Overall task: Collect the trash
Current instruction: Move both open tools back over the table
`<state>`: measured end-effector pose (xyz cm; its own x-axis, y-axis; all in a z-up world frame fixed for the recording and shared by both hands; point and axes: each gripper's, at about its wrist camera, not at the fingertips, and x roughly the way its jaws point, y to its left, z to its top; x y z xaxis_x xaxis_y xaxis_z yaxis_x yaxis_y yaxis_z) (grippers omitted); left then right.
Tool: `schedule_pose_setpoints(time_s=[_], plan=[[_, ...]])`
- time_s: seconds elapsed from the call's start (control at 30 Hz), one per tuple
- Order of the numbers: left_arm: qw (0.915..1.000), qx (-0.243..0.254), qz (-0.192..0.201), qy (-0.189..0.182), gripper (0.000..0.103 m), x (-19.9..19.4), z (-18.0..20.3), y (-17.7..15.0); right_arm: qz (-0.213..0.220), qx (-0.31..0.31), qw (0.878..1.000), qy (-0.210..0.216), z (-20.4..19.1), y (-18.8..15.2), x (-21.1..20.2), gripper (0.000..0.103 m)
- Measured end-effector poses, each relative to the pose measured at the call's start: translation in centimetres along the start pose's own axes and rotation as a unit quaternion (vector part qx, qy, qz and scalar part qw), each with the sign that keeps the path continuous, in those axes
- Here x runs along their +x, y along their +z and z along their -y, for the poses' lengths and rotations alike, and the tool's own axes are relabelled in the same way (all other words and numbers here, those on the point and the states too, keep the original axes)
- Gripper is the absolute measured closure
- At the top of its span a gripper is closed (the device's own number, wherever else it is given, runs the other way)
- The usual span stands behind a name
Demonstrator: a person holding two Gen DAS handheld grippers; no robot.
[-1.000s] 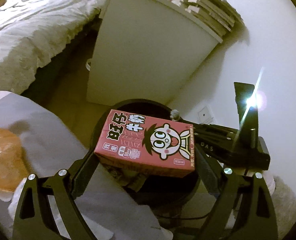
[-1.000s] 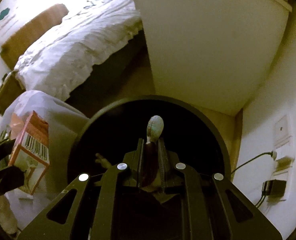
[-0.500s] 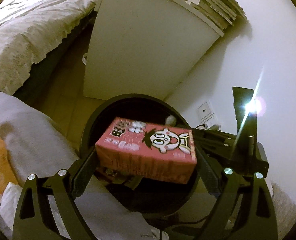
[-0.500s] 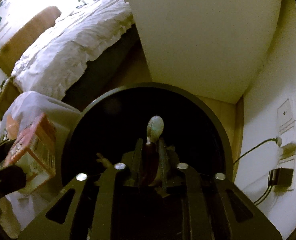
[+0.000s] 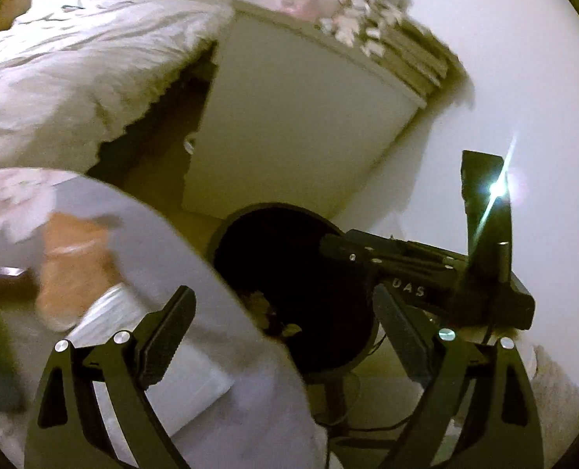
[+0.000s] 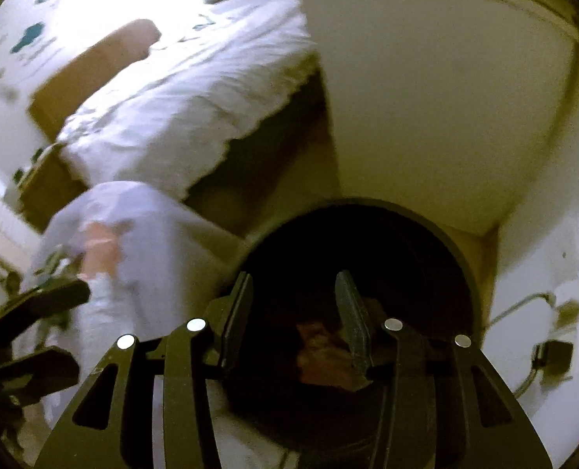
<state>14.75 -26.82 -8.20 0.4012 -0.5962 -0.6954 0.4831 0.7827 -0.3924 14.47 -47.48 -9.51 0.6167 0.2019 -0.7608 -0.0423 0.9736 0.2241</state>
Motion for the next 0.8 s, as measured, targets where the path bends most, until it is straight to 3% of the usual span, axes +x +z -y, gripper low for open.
schedule_pose_setpoints(time_s=[0.2, 0.43, 0.57, 0.8], plan=[[0.9961, -0.045, 0.053, 0.055, 0.012, -7.0, -5.4, -2.8, 0.004, -0.085, 0.995, 0.049, -9.2, 1.3, -0.9, 0.058], [0.9817, -0.075, 0.081, 0.155, 0.013, -14.0, -12.9, -8.2, -0.015, -0.16, 0.98, 0.114, -20.1, 1.1, -0.1, 0.058], [0.974, -0.081, 0.061, 0.202, 0.022, -15.5, -16.3, -10.8, -0.041, -0.179, 0.973, 0.139, -25.0, -0.1, 2.2, 0.058], [0.9713, -0.085, 0.01, 0.222, 0.036, -14.9, -19.4, -13.9, -0.09, -0.187, 0.969, 0.134, -29.5, -2.7, 7.8, 0.058]])
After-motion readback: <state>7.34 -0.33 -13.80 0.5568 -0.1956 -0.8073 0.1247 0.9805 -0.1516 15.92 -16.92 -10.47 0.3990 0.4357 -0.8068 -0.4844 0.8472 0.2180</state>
